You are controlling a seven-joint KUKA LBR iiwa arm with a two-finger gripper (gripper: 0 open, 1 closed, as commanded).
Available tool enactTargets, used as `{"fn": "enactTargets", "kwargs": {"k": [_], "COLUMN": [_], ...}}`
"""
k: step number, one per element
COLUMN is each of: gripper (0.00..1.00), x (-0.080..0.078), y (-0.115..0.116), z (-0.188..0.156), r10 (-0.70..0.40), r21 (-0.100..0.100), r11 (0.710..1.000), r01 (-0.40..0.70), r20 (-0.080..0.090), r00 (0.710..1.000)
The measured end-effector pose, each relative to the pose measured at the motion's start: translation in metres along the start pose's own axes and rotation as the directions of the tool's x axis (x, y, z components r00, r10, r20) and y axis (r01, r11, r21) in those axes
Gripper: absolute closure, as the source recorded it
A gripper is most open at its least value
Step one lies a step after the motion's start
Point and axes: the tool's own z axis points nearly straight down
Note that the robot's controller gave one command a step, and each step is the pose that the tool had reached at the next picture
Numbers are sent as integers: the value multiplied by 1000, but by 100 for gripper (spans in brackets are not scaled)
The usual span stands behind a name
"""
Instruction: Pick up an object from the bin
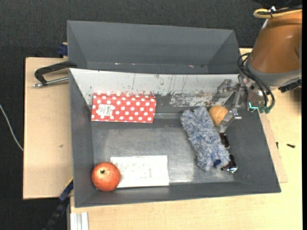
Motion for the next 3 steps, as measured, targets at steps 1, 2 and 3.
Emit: {"fn": "enactTargets", "kwargs": {"k": [1,2,3], "gripper": [0,0,0], "x": [-1,2,13], "y": [0,3,-9], "z": [-5,36,77], "r10": [-2,246,282], "r21": [1,-2,-1], "r11": [1000,969,959], "r01": [2,-246,-282], "r20": [9,10,6], "r00": [1000,969,959]}}
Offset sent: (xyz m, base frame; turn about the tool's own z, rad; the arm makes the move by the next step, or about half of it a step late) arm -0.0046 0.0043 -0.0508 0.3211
